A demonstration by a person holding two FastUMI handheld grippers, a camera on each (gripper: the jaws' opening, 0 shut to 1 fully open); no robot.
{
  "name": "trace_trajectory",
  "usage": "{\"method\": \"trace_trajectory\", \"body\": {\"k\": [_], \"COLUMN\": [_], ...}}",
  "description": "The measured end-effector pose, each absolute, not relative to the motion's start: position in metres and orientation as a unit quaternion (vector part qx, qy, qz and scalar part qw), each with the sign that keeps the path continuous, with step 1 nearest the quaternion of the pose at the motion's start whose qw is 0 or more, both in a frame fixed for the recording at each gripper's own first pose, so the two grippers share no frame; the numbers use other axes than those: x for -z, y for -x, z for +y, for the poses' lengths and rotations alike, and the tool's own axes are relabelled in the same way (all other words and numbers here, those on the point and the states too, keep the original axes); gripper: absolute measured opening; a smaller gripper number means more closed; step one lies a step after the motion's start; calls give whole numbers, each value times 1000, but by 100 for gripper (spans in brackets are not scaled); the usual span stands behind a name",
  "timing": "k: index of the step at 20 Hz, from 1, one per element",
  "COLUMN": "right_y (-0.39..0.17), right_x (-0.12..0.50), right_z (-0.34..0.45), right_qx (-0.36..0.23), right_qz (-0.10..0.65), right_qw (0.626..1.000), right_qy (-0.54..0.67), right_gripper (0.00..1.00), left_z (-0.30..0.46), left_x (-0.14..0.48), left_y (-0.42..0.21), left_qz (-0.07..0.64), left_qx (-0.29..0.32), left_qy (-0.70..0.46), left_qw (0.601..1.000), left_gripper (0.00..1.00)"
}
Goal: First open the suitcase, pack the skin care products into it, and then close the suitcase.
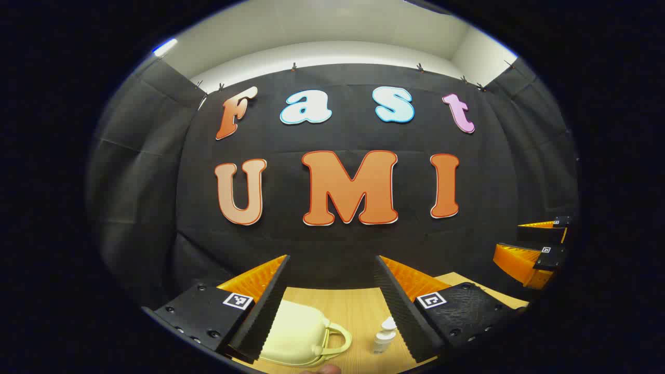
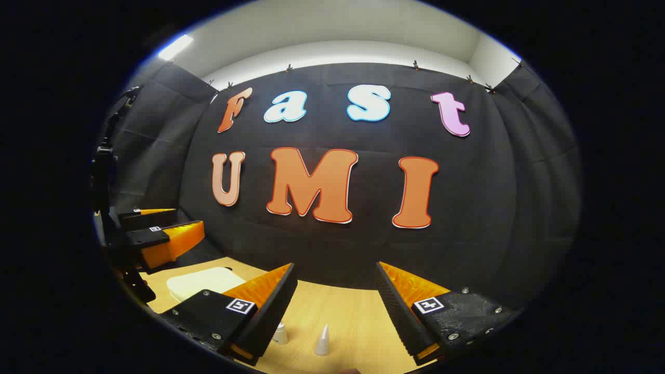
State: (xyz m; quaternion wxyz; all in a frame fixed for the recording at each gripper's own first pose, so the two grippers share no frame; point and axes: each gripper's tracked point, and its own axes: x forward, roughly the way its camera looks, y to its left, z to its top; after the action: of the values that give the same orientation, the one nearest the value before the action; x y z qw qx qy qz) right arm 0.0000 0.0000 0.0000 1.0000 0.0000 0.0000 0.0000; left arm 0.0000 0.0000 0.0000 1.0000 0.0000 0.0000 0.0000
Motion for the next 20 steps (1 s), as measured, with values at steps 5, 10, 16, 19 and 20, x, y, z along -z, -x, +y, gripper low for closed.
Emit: {"method": "trace_trajectory", "body": {"k": [5, 10, 16, 19, 20], "right_y": [-14, -24, -33, -38, -40], "right_x": [13, 19, 21, 23, 22], "right_z": [-4, -5, 7, 9, 5], "right_qx": [4, 41, 51, 52, 56], "right_qz": [21, 27, 35, 38, 37], "right_qw": [1000, 999, 998, 998, 998], "right_qy": [-9, -15, -18, -14, -10], "right_gripper": [95, 95, 95, 95, 95], "left_z": [-9, -12, -2, 11, 15], "left_x": [5, 10, 21, 27, 32], "left_y": [-25, -54, -65, -66, -67], "left_qz": [-2, 2, 5, 10, 15], "left_qx": [-1, 34, 52, 53, 57], "left_qy": [-17, -18, -15, -37, -45], "left_qw": [1000, 999, 999, 998, 997], "left_gripper": [98, 100, 98, 100, 100]}}
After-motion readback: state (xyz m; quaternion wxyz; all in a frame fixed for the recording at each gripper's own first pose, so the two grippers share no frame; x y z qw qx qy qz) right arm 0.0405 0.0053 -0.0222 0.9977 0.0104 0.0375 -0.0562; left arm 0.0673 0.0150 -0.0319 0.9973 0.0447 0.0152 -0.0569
